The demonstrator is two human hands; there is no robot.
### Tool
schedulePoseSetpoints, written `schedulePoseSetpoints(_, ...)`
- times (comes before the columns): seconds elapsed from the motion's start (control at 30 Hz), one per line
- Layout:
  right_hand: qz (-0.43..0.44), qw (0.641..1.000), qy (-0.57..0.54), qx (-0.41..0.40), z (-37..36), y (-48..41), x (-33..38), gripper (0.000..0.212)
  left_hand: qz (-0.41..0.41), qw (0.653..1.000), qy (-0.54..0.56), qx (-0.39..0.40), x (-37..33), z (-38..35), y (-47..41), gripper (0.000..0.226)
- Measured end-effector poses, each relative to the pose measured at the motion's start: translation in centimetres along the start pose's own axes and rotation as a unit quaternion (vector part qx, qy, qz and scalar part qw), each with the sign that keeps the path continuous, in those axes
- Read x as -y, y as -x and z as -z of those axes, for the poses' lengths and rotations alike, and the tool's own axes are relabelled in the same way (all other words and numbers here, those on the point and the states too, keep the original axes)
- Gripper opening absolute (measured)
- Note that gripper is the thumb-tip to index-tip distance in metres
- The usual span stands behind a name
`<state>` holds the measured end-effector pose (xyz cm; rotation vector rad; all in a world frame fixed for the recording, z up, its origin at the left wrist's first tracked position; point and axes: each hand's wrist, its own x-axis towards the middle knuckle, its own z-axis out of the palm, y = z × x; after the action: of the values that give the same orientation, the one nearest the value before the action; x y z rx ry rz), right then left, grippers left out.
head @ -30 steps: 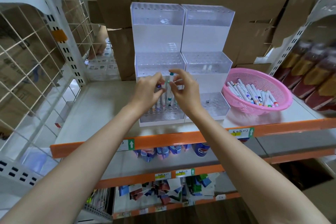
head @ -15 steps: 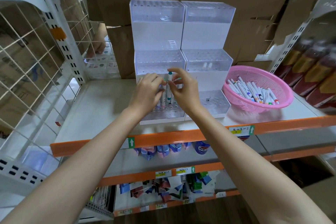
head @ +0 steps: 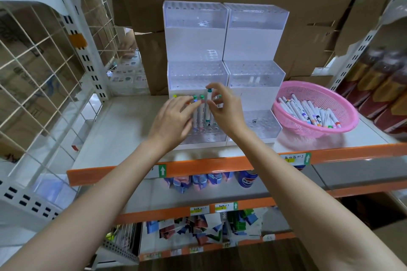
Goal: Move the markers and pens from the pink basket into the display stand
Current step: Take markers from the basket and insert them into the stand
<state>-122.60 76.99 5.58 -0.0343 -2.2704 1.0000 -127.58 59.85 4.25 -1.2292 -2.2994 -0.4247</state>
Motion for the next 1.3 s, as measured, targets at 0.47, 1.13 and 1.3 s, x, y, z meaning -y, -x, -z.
schedulePoseSetpoints(0.47,0.014,0.999,0.041,0.016,-0.1,0.2,-0.1,0.010,0.006,1.000,0.012,0.009,0.2,0.1,0.3,0.053)
schedulePoseSetpoints(1.13,-0.064,0.996,0.035,0.046,0.3,0.4,-0.1,0.010,0.019,1.000,0.024,0.005,-0.2,0.2,0.2,0.056)
schedulePoseSetpoints(1.3,-0.026,0.995,0.075,0.059,0.5,0.2,-0.2,0.010,0.020,0.999,0.025,0.000,-0.3,0.3,0.1,0.056)
